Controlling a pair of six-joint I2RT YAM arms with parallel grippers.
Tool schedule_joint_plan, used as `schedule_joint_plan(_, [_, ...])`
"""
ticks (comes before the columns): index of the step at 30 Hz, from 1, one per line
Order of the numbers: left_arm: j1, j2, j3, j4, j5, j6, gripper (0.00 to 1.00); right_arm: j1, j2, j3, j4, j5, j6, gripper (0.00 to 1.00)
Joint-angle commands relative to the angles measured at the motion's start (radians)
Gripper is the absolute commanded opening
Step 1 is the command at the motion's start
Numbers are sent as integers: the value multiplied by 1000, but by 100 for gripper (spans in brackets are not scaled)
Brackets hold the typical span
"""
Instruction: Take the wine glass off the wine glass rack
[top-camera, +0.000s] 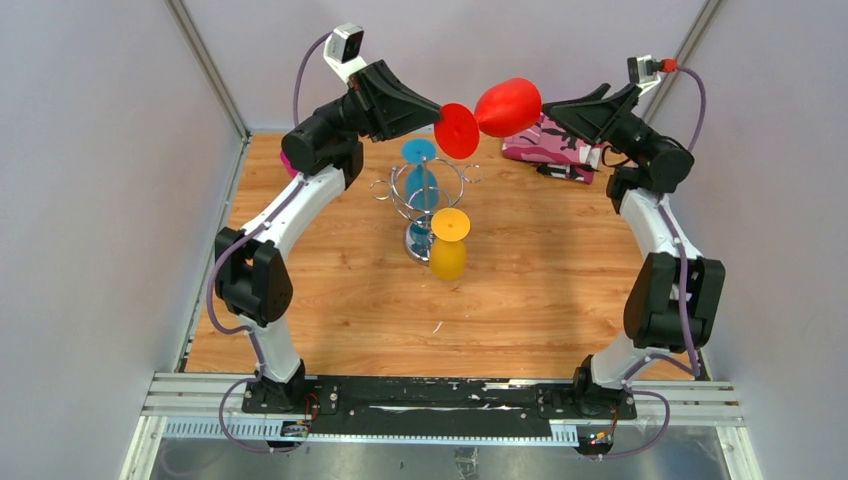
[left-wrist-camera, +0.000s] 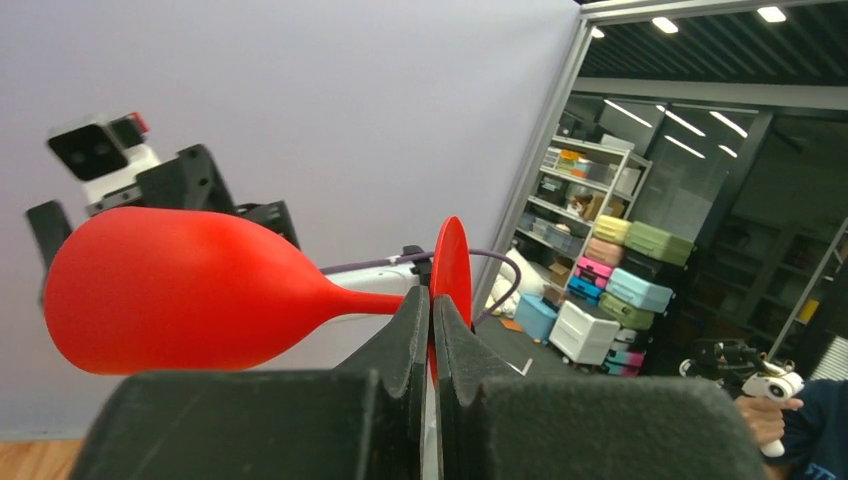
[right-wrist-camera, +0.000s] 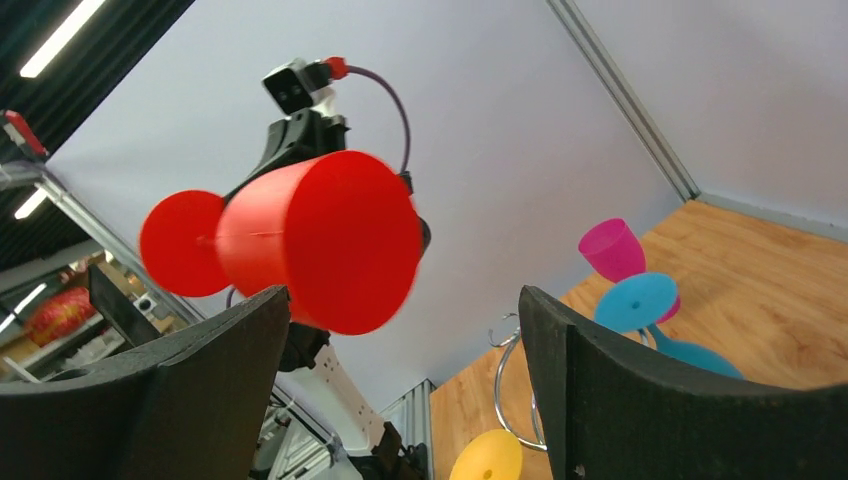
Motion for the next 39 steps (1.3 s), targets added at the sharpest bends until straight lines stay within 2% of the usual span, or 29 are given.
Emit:
schedule_joint_plan(1, [11,-3,25,95,2,-25,0,-7,-82,2,111,-3,7,90])
schedule_joint_plan(6, [16,7,25,95,-1,-30,0,21,-106,4,111,-10,11,90])
schedule_joint_plan(16, [17,74,89,95,22,-51,0,190,-62,126,111,-33,13,89])
schedule_joint_plan(22, [48,95,92,95,29,-49,0,212,-94,149,111,-37,4,88])
schedule_joint_plan(29, [92,118,108,95,28,-66,0,214,-147,109,111,-36,-12,80])
schedule_joint_plan(30, [94,120,113,96,28,-70,0,214,-144,108,111,-34,-12,77])
schedule_joint_plan(31, [94,120,117,96,29,-72,0,214,-139,108,111,-32,-7,69])
schedule_joint_plan(35, [95,113,118,94,34,-68,0,214,-111,117,111,-25,14,15])
schedule_joint_plan(37, [96,114,118,94,36,-69,0,215,-102,118,111,-18,24,3])
schedule_joint_plan(39, [97,116,116,96,36,-71,0,216,-94,120,111,-17,29,0])
